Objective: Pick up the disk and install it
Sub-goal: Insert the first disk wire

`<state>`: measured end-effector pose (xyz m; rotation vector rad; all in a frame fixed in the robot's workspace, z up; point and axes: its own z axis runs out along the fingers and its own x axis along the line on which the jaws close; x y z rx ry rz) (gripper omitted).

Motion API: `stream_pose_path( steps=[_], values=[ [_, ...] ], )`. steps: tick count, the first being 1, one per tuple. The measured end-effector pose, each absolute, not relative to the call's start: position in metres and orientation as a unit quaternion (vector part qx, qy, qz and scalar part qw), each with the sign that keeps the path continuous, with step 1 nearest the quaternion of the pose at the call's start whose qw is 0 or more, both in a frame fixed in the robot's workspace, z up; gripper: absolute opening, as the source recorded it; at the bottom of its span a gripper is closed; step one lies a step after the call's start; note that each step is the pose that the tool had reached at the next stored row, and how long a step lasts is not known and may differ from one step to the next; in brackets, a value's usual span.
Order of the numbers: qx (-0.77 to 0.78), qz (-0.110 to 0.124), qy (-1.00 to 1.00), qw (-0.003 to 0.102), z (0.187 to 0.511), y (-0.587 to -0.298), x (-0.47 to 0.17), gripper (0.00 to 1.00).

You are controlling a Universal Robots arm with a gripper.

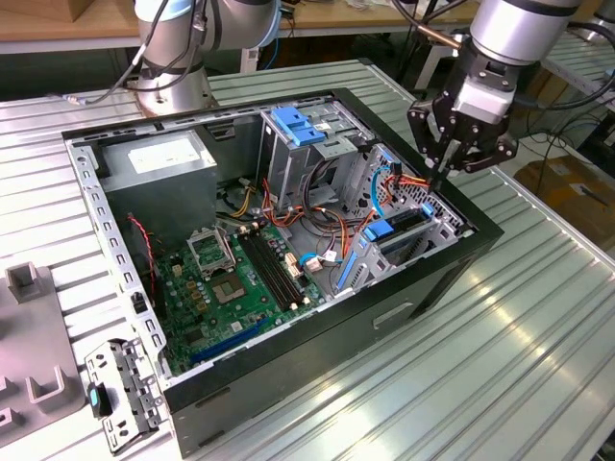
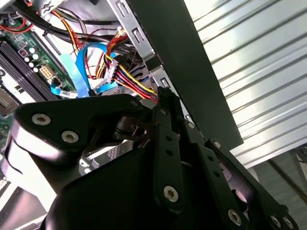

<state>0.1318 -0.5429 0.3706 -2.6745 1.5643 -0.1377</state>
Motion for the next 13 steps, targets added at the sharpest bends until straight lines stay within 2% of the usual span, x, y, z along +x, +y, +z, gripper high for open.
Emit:
stream_pose_path(
  steps=[13],
  values=[
    [-0.815,-0.046,0.578,0.016,0.3702,-0.5429,0.1241,0.16]
  ],
)
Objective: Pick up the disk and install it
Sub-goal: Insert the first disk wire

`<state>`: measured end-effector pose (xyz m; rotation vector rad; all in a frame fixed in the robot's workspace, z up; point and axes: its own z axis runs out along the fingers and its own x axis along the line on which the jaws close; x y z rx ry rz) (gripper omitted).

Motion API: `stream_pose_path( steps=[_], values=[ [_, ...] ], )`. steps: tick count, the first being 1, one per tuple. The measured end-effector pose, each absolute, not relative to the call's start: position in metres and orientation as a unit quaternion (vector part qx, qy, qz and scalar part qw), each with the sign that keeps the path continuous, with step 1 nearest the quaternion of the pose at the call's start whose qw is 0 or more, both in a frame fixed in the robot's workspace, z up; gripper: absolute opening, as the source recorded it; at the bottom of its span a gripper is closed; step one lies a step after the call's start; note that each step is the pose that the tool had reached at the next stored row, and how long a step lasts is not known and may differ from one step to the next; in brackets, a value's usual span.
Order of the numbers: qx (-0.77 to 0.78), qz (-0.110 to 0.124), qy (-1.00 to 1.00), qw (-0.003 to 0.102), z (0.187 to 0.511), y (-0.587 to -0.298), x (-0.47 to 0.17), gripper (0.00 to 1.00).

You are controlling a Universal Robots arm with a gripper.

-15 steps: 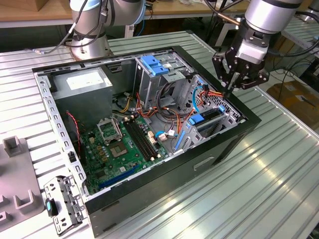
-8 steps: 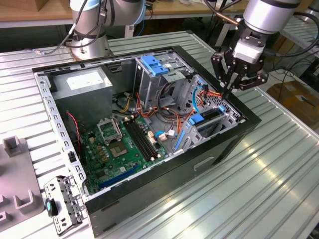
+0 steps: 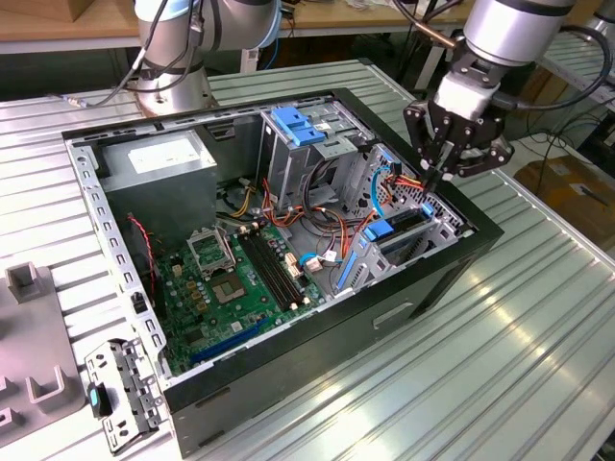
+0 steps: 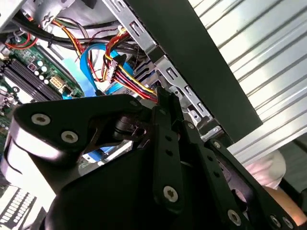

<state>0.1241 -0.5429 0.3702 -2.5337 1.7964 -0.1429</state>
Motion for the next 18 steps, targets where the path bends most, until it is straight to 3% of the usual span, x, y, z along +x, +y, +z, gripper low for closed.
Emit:
stream_pose_path(
  steps=[18],
  values=[
    [-0.751,-0.047,0.658,0.011,0.3667,-0.5423,0.1185,0.16]
  ],
)
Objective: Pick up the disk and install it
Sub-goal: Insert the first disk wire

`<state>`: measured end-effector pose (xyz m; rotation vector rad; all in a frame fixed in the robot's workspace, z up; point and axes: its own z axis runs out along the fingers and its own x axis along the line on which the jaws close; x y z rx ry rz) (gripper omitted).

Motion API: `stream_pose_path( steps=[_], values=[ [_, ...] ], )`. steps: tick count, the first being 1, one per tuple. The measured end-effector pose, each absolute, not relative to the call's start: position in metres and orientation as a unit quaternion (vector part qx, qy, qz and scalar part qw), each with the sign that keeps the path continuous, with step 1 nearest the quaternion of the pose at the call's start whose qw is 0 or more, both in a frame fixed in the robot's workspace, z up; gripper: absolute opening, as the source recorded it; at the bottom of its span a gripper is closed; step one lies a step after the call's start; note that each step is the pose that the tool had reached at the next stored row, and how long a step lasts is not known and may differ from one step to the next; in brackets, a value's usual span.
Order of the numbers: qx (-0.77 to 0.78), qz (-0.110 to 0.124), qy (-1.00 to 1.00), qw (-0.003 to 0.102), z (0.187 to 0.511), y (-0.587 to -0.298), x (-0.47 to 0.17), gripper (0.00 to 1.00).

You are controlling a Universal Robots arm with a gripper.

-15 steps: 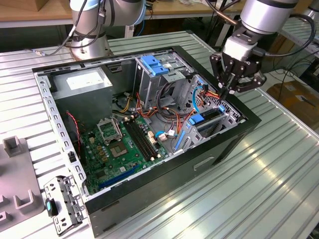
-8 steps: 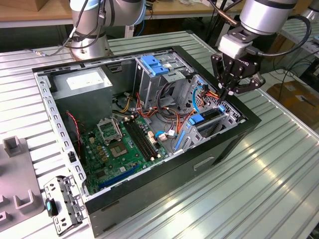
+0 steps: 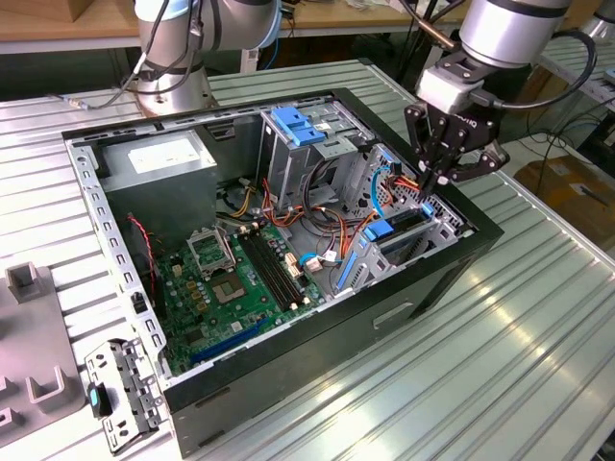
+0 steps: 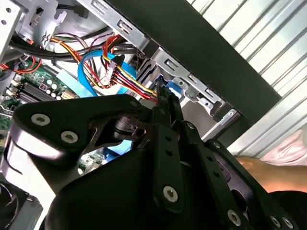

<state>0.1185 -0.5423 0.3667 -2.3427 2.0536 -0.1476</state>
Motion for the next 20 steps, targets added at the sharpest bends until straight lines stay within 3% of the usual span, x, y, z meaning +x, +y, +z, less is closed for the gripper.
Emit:
stream_pose_path(
  steps=[12,20],
  values=[
    [-0.706,-0.048,0.706,0.008,0.352,-0.541,0.106,0.16],
    [-0.717,-0.043,0.696,0.014,0.350,-0.544,0.106,0.16]
  ],
)
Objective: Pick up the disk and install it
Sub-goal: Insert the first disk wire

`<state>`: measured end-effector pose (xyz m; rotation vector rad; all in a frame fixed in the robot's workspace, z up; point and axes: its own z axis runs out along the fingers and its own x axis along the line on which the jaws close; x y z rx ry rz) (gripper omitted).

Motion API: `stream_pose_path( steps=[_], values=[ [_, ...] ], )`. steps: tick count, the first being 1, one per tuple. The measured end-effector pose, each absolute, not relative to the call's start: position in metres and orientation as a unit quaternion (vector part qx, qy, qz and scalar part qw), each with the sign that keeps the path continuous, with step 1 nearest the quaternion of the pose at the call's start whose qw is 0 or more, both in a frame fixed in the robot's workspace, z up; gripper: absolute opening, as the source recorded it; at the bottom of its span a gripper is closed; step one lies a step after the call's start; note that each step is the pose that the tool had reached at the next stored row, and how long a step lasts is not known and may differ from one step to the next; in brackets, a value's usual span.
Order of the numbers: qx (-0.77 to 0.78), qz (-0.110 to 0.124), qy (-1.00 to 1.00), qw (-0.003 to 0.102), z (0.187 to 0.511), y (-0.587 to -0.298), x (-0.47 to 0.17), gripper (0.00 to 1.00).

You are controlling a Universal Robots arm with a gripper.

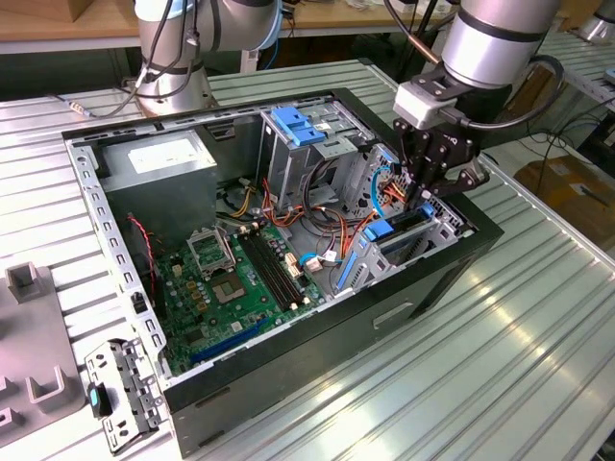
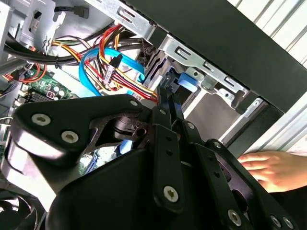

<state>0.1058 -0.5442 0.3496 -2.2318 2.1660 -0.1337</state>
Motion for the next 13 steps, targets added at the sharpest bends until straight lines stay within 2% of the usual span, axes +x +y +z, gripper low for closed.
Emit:
stream_pose_path(
  steps=[13],
  values=[
    [-0.708,-0.043,0.704,0.014,0.3452,-0.5469,0.1054,0.16]
  ],
)
